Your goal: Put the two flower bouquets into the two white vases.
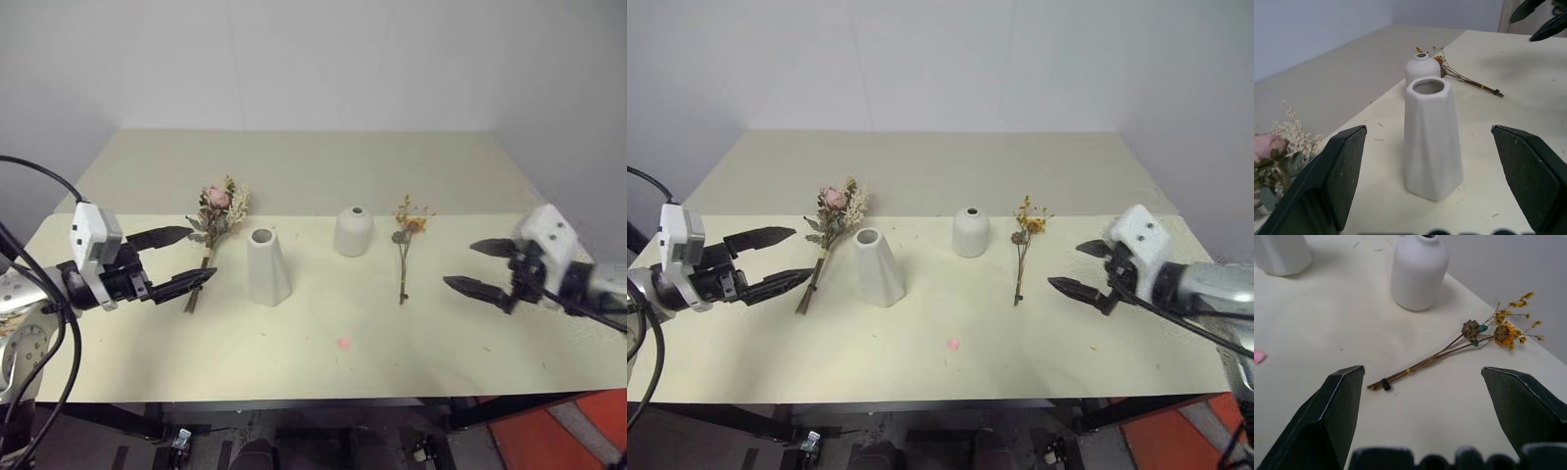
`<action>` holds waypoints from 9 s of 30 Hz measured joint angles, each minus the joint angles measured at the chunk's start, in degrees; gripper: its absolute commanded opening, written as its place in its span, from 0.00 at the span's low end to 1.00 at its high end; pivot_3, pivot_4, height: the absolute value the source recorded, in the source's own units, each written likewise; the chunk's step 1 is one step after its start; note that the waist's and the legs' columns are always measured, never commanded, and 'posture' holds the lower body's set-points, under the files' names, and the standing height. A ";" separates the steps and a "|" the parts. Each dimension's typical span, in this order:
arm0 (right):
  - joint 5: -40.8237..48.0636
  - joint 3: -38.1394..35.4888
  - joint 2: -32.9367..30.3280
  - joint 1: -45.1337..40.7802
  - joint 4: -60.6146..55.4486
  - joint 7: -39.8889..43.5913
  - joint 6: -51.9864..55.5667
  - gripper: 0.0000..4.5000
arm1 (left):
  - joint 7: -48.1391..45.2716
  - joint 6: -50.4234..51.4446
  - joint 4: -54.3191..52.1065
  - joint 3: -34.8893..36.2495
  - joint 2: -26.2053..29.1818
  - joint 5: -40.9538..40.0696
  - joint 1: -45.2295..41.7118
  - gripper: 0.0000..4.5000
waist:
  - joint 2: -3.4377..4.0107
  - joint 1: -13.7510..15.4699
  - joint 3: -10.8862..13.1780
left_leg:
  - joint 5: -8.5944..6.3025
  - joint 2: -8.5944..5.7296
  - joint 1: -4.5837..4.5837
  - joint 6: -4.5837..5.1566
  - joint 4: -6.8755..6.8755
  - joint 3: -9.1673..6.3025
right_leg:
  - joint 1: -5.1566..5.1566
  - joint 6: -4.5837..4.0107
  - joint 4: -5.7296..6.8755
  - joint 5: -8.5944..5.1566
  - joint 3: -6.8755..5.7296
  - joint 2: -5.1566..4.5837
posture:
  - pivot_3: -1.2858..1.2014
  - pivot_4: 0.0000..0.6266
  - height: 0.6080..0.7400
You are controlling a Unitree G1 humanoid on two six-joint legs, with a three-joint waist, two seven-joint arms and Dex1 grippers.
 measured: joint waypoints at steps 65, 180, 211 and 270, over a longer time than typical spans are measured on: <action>-2.68 -10.07 51.14 -39.04 51.73 -32.76 -52.04 0.00 | 2.08 -0.93 -3.17 0.85 -1.09 0.08 4.11 1.00 | 0.15 -2.66 0.06 | 0.03 0.02 -0.79 -0.05 -0.17 -0.06 | -1.07 -0.42 0.41 0.27 0.02 -0.04 | 0.52 0.24 1.00; -13.12 0.81 55.75 -24.65 57.73 -19.78 -66.79 0.99 | 8.29 0.52 -7.53 5.51 -0.85 -1.73 10.24 1.00 | 0.20 -2.53 0.09 | 0.13 0.01 -0.66 -0.23 -0.49 -0.11 | -1.09 -0.47 0.45 0.30 -0.01 -0.05 | 0.52 0.24 1.00; -0.22 7.77 13.47 -18.38 -8.19 -12.92 30.53 0.99 | 27.25 34.09 39.76 -23.99 -3.54 16.21 -37.26 1.00 | 0.11 -0.91 0.05 | 0.16 -0.15 -0.86 -0.25 -0.36 -0.18 | -1.06 -0.45 0.42 0.28 -0.10 -0.06 | 0.52 0.24 1.00; -1.26 -3.80 21.17 10.93 -14.72 -13.97 -15.91 1.00 | 12.76 6.81 28.15 2.14 -31.07 -19.65 -40.33 0.03 | 0.01 0.14 -0.02 | 0.09 -0.15 0.02 -0.13 0.12 -0.20 | 0.24 -0.12 -0.19 0.43 -0.06 -0.05 | 0.52 0.24 1.00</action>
